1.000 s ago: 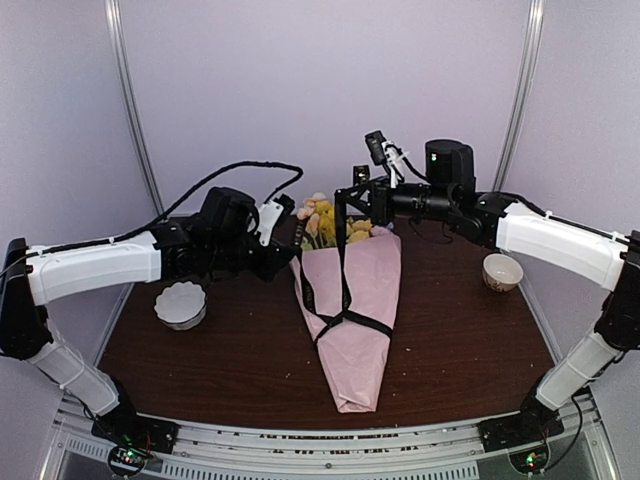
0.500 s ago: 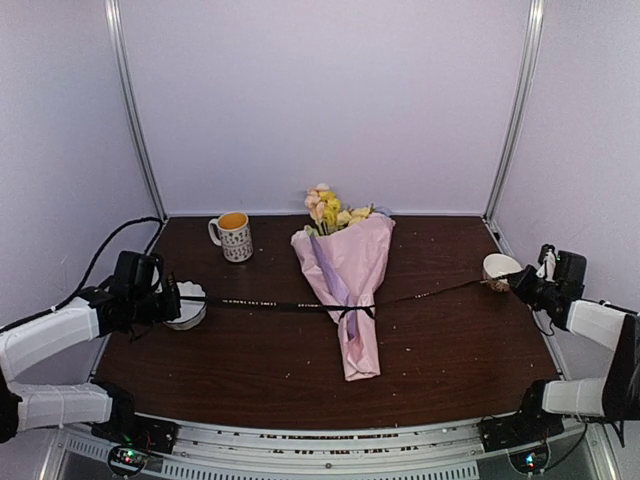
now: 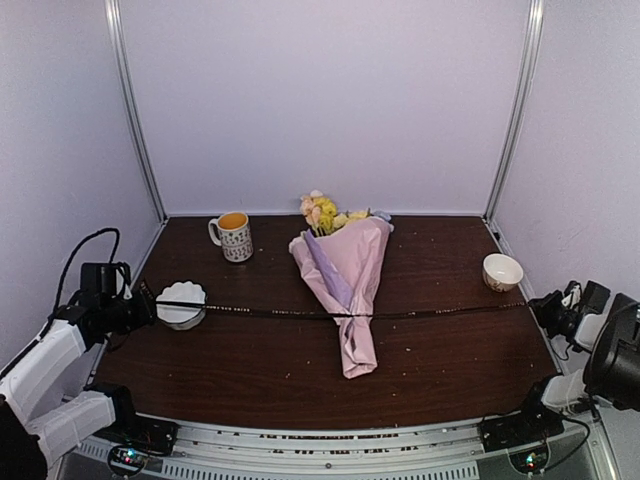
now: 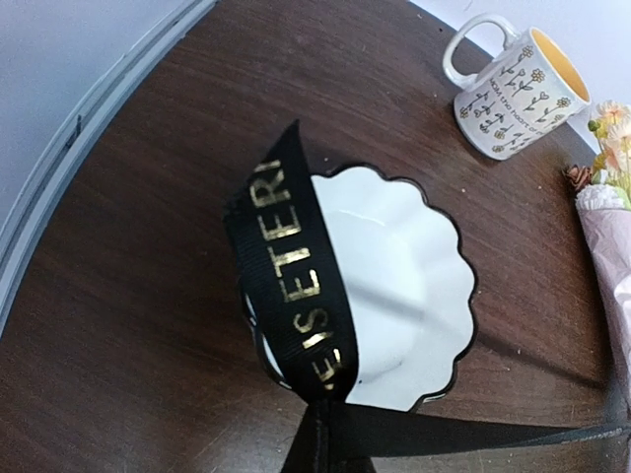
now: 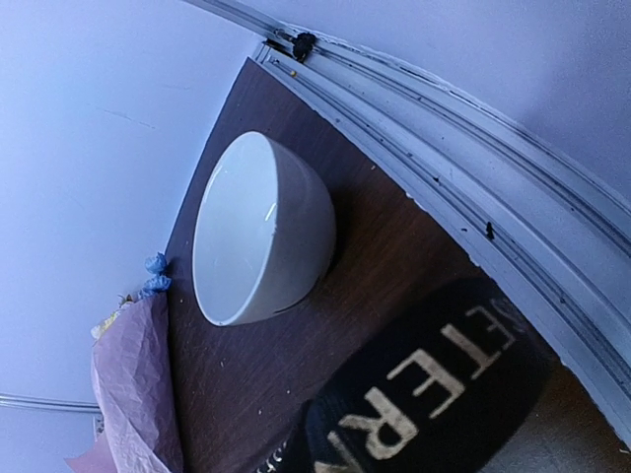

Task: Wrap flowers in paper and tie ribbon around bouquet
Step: Tie the ribbon around the folded bouquet.

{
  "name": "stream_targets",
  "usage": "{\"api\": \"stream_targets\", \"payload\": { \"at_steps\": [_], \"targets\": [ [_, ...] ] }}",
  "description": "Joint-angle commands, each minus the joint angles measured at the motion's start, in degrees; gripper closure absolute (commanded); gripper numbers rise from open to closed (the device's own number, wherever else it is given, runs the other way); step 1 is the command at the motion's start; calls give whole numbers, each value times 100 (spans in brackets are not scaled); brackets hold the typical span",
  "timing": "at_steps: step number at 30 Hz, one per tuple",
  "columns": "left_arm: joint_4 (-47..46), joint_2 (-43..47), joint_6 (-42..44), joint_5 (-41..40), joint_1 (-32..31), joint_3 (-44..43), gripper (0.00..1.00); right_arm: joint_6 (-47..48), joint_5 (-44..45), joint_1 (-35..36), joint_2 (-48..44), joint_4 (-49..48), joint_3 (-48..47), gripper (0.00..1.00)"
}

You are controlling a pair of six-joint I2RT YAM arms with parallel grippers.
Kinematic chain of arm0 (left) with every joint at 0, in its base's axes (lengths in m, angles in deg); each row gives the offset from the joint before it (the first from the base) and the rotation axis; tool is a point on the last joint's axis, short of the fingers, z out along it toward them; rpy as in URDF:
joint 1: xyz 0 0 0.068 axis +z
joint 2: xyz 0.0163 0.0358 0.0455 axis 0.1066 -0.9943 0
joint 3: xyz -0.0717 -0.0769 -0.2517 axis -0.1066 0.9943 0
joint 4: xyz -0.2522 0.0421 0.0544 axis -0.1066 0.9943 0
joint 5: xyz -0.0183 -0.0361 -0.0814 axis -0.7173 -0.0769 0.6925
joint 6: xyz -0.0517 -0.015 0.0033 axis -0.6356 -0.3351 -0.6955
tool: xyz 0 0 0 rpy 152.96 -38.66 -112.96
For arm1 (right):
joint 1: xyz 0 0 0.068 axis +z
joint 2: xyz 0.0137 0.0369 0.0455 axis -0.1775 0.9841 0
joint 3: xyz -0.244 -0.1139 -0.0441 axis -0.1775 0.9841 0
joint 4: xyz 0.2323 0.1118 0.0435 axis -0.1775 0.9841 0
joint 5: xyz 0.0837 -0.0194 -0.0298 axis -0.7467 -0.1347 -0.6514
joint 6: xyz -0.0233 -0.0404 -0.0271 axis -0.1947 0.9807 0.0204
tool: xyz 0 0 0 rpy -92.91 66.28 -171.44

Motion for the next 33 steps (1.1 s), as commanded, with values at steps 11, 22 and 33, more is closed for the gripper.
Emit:
{"api": "stream_targets", "payload": {
  "at_steps": [11,22,33],
  "targets": [
    [156,240,167,-1107,982,-18,100,120,1455,-857,-58,-582,27,100],
    [-218,421,367,-292,1288,111,100,545,1566,-564,-305,-113,-167,100],
    [-1147,-445,1149,-1667,-2891,-1284,100,1341,3517,4177,-1995,1650,-857,100]
  ]
}}
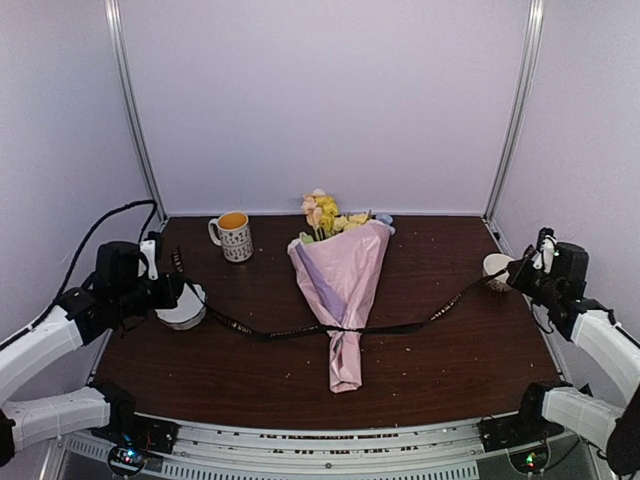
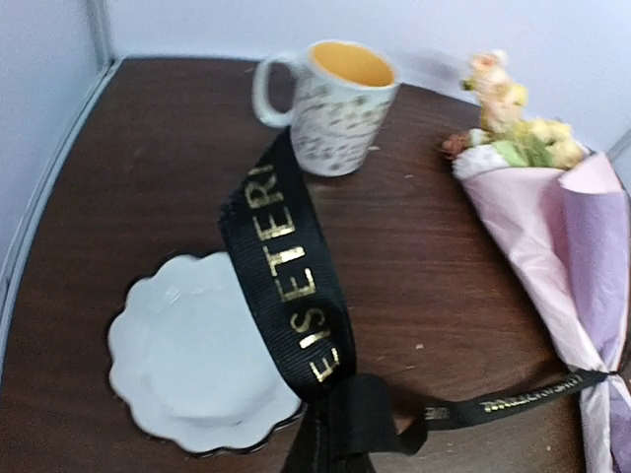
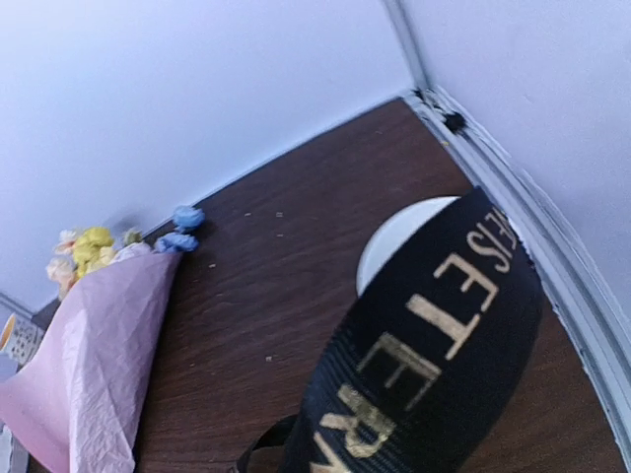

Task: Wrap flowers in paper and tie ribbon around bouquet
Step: Tie the ribbon around the folded bouquet.

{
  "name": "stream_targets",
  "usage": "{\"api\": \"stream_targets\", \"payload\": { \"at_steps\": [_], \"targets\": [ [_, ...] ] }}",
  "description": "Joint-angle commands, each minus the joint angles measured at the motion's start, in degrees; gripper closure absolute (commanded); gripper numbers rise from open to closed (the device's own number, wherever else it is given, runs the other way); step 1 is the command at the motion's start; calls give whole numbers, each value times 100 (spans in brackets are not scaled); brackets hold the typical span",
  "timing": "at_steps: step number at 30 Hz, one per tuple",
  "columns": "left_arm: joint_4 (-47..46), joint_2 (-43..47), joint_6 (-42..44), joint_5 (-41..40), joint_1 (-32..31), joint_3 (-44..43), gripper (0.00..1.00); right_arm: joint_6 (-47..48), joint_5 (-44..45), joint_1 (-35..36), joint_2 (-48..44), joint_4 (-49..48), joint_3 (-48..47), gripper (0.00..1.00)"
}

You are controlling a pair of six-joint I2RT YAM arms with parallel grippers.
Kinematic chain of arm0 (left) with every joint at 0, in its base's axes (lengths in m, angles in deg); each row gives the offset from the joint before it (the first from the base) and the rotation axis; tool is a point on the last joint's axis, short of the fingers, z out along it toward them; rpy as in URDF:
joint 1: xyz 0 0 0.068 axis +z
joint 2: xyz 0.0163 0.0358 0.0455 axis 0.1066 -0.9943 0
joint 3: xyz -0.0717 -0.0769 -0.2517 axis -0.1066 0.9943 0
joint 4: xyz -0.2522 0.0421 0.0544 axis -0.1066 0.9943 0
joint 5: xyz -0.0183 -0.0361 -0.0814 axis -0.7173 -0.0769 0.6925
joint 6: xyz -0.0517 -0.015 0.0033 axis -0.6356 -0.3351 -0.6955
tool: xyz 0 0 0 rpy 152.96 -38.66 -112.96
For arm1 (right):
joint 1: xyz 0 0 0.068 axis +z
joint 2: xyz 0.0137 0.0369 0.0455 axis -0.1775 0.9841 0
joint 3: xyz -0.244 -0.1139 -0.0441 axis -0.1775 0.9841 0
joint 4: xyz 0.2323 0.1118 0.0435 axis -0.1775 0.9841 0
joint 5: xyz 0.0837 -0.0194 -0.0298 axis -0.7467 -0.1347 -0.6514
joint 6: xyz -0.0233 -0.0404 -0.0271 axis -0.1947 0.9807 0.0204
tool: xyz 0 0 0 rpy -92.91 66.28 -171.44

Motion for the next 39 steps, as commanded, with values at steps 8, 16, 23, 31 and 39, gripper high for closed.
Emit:
{"api": "stream_targets", "payload": {
  "at_steps": [8,16,23,31,39],
  "targets": [
    [-1599,-1875,2706,-934,-3410,-2973,100,95,1491,4149,-43,1683,-517,100],
    [-1714,-2384,3679,130,-4274,-4090,100,474,1244,4706,886,3448,-1612,0],
    [-1588,-2654,3921,427,-4453,-4841,100,1925,327,6185,227,478,-1488,0],
    [-1334,-2972,3904,363,-4484,-5406,100,2999,-1169,6439,1458,-1211,-2018,7],
    [-1292,-3104,3844,331,-4482,-5626,100,2804,-1380,6440,2859,-1805,-2719,27]
  ]
}}
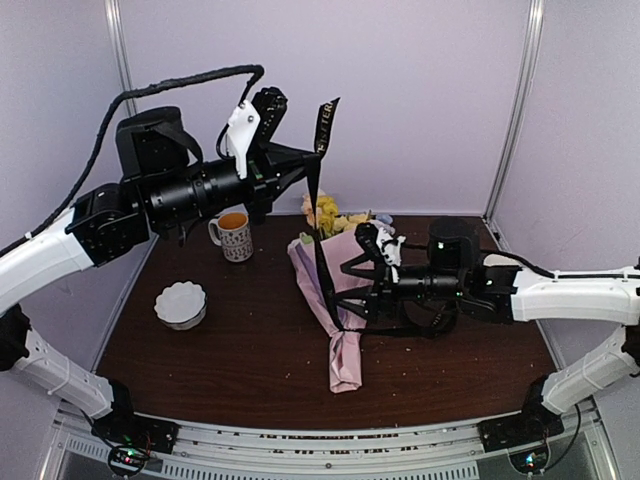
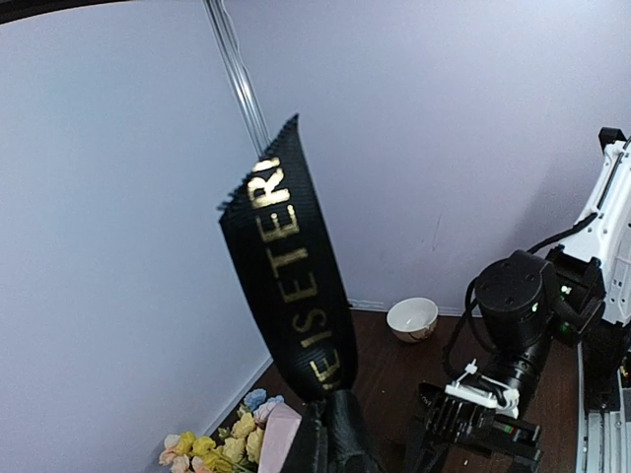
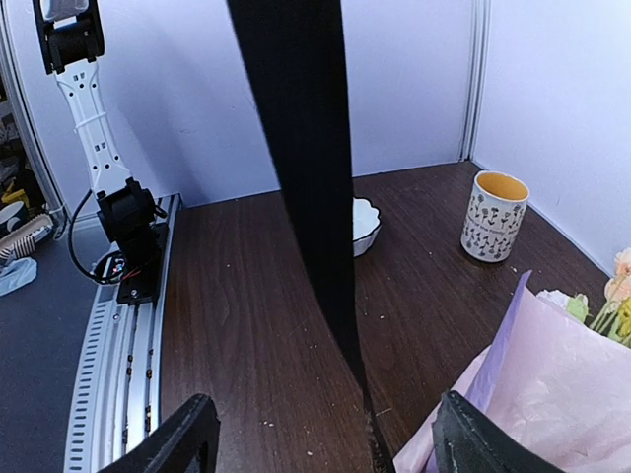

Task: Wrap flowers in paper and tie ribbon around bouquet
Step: Tie the ribbon around the folded bouquet, then pass from the left arm to the right

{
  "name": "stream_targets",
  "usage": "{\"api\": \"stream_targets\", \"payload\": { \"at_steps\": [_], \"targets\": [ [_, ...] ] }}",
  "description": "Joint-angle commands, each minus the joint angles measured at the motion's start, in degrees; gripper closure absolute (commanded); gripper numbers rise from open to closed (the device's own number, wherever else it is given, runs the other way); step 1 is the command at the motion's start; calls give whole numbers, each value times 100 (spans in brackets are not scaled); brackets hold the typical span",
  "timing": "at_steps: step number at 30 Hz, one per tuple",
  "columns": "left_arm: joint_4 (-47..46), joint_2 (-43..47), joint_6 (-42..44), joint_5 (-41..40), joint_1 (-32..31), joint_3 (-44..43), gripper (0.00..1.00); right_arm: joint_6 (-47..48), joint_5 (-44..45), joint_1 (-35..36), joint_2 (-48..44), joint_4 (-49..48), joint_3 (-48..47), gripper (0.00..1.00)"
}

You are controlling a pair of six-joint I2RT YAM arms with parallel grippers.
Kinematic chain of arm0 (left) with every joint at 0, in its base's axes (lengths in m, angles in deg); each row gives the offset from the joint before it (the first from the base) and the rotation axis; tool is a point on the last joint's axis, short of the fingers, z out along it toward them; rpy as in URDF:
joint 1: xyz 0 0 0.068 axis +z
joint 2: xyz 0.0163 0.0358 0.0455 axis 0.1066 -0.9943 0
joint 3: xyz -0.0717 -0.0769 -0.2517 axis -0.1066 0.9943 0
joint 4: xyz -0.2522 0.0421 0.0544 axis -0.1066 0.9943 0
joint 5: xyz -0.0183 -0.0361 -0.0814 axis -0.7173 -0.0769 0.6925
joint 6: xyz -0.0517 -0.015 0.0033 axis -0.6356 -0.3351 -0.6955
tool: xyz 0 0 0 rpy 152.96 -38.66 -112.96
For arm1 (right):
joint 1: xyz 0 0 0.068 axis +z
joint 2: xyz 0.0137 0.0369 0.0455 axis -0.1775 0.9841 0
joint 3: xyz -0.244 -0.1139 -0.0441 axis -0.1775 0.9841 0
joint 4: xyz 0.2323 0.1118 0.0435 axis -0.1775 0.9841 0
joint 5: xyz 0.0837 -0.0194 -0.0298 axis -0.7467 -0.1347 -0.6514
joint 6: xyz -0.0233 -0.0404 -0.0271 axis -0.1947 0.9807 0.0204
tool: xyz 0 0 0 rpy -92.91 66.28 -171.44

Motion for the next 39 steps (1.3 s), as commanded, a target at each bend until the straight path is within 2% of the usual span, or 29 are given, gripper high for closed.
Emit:
{"api": "stream_targets", "payload": {
  "at_steps": [1,3,7,9,14,15,16,17,19,21,23,25,28,32,36,37,39],
  "targets": [
    [-107,-60,8,-18,-32,-253,100,49,-369,19,517,-472,-507,34],
    [-23,-80,10,-144,-32,-316,100,-3,-377,5,717,-468,-604,49],
    [42,-72,15,-278,-32,-342,100,-190,-436,-11,1005,-686,-581,70],
    [55,-63,4,-334,-32,-342,100,-262,-429,-30,1096,-676,-552,77],
    [129,-36,-23,-657,-32,-351,100,-416,-419,-41,1237,-957,-275,84],
    [138,-44,-13,-700,-32,-351,100,-468,-470,-45,1280,-985,-284,88],
    [151,-45,-4,-749,-32,-351,100,-521,-518,-43,1320,-963,-308,98],
    [167,-45,11,-828,-32,-355,100,-581,-545,-37,1339,-923,-342,100],
    [250,-50,15,-1097,-24,-372,100,-642,-603,-40,1319,-898,-356,100],
    [529,-109,-92,-1761,47,-443,100,-624,-625,-51,1245,-915,-297,100],
    [1216,-267,-577,-2224,403,-577,100,-560,-690,-45,1129,-867,-214,100],
    [1968,-407,-1335,-2282,990,-463,100,-475,-885,-43,989,-825,-105,100],
    [2665,-695,-1990,-2053,1586,236,100,-375,-1418,-47,832,-829,38,100],
    [3243,-1611,-2322,-1226,1592,711,100,-238,-1760,-59,688,-652,80,100],
    [2786,-2109,-2460,-232,1413,1356,100,-113,-2046,-108,627,-481,35,100],
    [2655,-2155,-2457,-57,1371,1458,91,-113,-2113,-125,637,-501,41,100],
    [2529,-2158,-2403,95,1267,1574,61,-129,-2196,-168,677,-488,43,100]
  ]
}}
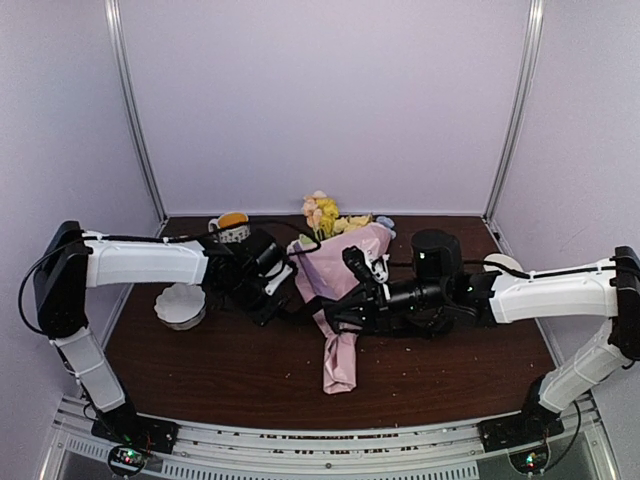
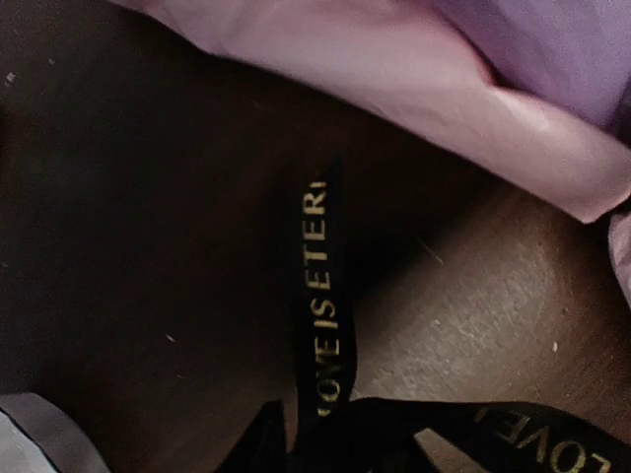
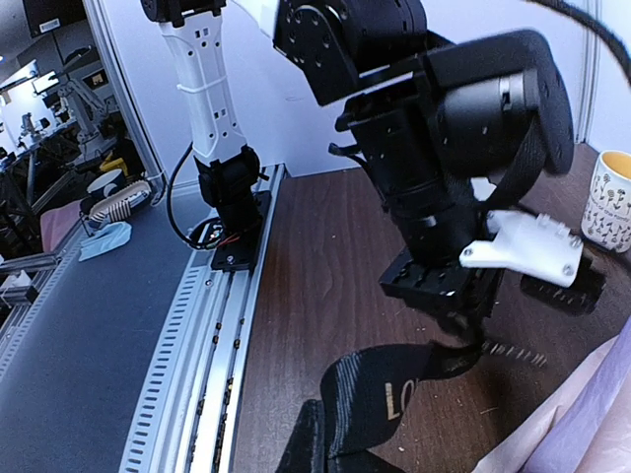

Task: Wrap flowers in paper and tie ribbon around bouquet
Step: Pass from the left arm to the right, then pass from the right arm to the left

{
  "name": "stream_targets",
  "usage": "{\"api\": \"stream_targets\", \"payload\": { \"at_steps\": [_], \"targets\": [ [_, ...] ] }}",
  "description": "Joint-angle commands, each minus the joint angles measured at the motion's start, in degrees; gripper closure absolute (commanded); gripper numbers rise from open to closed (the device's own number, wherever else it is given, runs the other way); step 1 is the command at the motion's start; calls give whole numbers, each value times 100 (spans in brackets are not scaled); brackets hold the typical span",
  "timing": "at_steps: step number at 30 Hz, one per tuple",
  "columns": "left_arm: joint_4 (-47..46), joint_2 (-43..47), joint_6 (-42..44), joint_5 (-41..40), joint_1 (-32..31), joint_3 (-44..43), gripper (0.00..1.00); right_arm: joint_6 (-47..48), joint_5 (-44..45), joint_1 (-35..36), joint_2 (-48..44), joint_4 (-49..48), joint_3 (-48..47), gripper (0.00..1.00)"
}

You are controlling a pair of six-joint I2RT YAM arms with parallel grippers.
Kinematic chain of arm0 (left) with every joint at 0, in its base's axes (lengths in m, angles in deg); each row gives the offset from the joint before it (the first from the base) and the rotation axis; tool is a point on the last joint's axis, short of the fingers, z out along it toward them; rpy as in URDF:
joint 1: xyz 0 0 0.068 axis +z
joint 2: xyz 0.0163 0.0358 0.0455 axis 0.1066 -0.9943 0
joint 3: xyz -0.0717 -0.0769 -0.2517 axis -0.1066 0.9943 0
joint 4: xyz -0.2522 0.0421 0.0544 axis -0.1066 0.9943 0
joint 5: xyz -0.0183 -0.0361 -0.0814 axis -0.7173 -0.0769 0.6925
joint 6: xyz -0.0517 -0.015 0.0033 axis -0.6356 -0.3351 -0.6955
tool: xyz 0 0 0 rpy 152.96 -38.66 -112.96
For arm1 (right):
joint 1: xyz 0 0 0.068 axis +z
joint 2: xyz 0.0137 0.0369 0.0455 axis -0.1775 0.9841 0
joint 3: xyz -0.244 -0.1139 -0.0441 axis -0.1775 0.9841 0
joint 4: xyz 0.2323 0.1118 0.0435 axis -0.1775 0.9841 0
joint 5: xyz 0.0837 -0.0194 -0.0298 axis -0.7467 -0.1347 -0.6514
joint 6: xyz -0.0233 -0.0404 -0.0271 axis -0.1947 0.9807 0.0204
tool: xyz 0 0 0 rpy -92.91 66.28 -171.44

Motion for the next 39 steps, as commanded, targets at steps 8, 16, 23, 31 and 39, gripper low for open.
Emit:
{"api": "stream_targets", "payload": {
  "at_steps": [8,16,23,31,39],
  "targets": [
    [-1617,1603,351,768,-288,1533,22,-45,-633,-235,11,-113,7,100],
    [-3327,2268,1439,1187,-855,2221,32,-143,-411,-289,33,-173,55,100],
    [-5609,1502,1588,2392,-982,2329,17,-266,-254,-307,49,-328,119,100],
    [-5965,770,1113,3019,-991,1963,25,-255,-123,-323,10,-317,185,100],
    [-5940,619,934,3376,-999,1928,98,-191,-63,-326,-22,-326,228,100]
  ]
}}
